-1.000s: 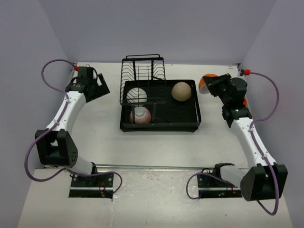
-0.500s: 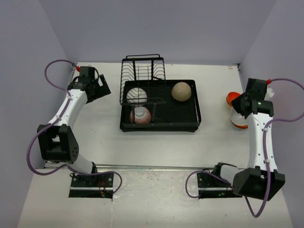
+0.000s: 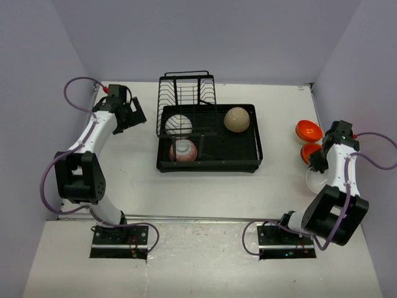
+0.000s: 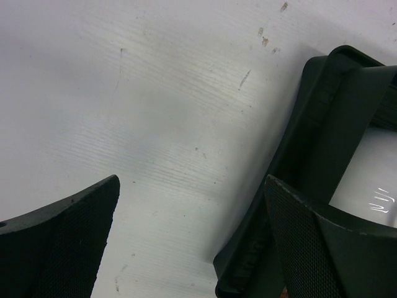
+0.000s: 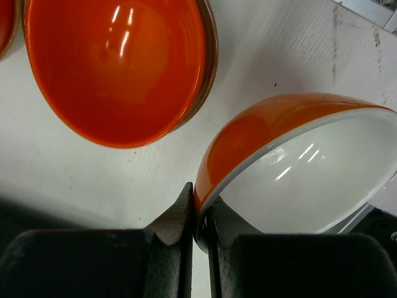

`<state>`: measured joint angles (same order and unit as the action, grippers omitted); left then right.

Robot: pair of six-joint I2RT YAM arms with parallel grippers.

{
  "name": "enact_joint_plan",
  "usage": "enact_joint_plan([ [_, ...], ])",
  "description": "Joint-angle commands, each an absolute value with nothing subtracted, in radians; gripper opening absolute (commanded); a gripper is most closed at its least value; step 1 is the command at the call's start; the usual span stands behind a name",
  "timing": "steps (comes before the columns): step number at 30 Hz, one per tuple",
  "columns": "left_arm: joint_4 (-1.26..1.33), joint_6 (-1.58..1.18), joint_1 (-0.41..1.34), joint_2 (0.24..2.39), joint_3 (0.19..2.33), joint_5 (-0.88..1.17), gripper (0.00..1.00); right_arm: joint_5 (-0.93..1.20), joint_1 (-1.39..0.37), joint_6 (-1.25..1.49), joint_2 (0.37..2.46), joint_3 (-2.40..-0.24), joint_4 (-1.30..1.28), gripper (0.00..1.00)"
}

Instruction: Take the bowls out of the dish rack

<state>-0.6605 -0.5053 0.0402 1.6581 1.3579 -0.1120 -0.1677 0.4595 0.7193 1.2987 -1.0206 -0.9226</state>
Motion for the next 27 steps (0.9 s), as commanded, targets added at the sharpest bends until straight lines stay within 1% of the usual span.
enact_joint_plan([
  [1, -0.672, -0.511, 0.032, 1.678, 1.414, -0.115, 0.98, -0.192, 0.489, 0.672, 1.325, -1.022, -0.844, 0.00],
  [9, -0.683, -0.503, 0.032, 1.701, 1.448, -0.120, 0.98, -0.221, 0.506, 0.649, 1.482, -1.000, -0.782, 0.00],
  [18, -0.689, -0.499, 0.032, 1.701, 1.450, -0.109, 0.98, -0.222, 0.506, 0.641, 1.557, -0.983, -0.736, 0.01],
  [19, -0.687, -0.499, 0.032, 1.701, 1.450, -0.104, 0.98, -0.222, 0.506, 0.640, 1.552, -0.985, -0.738, 0.04],
  [20, -0.686, -0.499, 0.032, 1.698, 1.448, -0.098, 0.98, -0.216, 0.506, 0.638, 1.548, -0.988, -0.738, 0.10],
  [22, -0.684, -0.500, 0.032, 1.697, 1.450, -0.075, 0.98, -0.213, 0.505, 0.640, 1.525, -0.991, -0.741, 0.15],
  [23, -0.683, -0.500, 0.032, 1.700, 1.450, -0.068, 0.98, -0.204, 0.505, 0.643, 1.514, -0.994, -0.742, 0.23],
  [24, -0.683, -0.502, 0.032, 1.700, 1.451, -0.060, 0.98, -0.203, 0.505, 0.640, 1.502, -0.994, -0.747, 0.28],
  [26, -0.681, -0.502, 0.032, 1.700, 1.454, -0.043, 0.98, -0.187, 0.505, 0.640, 1.450, -0.996, -0.756, 0.31],
  [27, -0.683, -0.503, 0.032, 1.700, 1.457, -0.037, 0.98, -0.183, 0.505, 0.640, 1.430, -0.997, -0.767, 0.36],
])
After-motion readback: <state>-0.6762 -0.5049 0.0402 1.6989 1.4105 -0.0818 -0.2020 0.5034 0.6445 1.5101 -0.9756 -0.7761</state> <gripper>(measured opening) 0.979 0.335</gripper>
